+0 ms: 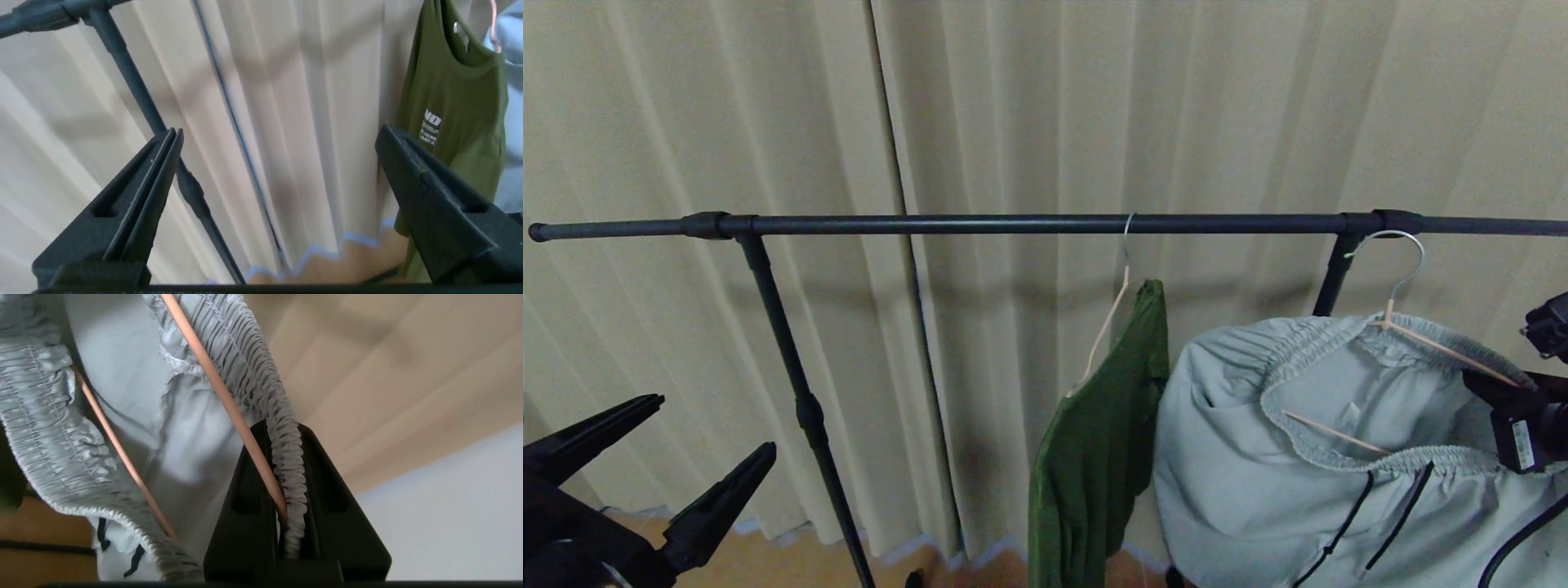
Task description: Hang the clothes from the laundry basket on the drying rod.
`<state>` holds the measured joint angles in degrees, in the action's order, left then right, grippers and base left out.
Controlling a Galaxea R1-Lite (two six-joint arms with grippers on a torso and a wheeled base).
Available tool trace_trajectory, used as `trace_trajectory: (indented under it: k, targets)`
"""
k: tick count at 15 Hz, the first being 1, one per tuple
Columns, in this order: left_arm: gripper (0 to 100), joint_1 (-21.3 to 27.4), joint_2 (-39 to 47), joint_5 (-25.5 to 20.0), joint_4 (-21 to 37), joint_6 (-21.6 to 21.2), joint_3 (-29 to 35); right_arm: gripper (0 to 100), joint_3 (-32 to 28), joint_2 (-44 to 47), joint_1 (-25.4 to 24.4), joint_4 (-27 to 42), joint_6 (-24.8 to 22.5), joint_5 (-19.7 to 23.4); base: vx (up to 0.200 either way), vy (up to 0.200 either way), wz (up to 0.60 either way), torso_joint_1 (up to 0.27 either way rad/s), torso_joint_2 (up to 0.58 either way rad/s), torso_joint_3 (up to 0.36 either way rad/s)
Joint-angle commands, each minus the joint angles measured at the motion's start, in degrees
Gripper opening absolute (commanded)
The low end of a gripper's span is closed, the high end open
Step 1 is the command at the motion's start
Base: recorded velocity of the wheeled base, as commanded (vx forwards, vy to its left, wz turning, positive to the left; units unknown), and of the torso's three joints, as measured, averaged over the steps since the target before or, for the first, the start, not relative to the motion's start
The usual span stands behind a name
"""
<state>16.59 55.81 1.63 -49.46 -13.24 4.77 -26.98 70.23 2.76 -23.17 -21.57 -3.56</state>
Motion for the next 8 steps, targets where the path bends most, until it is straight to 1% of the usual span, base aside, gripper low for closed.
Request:
trace_trajectory:
  k: [1,3,4,6,8]
  targets:
    - [100,-0.07,0.00,0.04,-0.11,0.06,-0.11,0,-2.64,2.46,-1.35,-0.03,-0.06,-0.04,0.000,0.000,0.00,0.000,0.00,0.000]
    - [100,-0.07,0.00,0.04,-0.03,0.06,-0.11,0,-7.21,6.15,-1.96,0.15,-0.06,-0.40,0.000,0.000,0.00,0.000,0.00,0.000]
    - [100,-0.07,0.00,0.04,-0.03,-0.03,-0.20,0,-8.53,7.29,-1.96,0.23,-0.06,-0.75,0.000,0.000,0.00,0.000,0.00,0.000]
    - [100,-0.07,0.00,0.04,-0.03,-0.03,-0.20,0,-13.54,12.21,-1.96,0.23,0.21,-2.07,0.000,0.000,0.00,0.000,0.00,0.000]
    - [100,0.02,0.00,0.04,-0.11,-0.03,-0.20,0,-14.68,13.62,-2.05,0.50,0.38,-2.59,0.000,0.000,0.00,0.000,0.00,0.000]
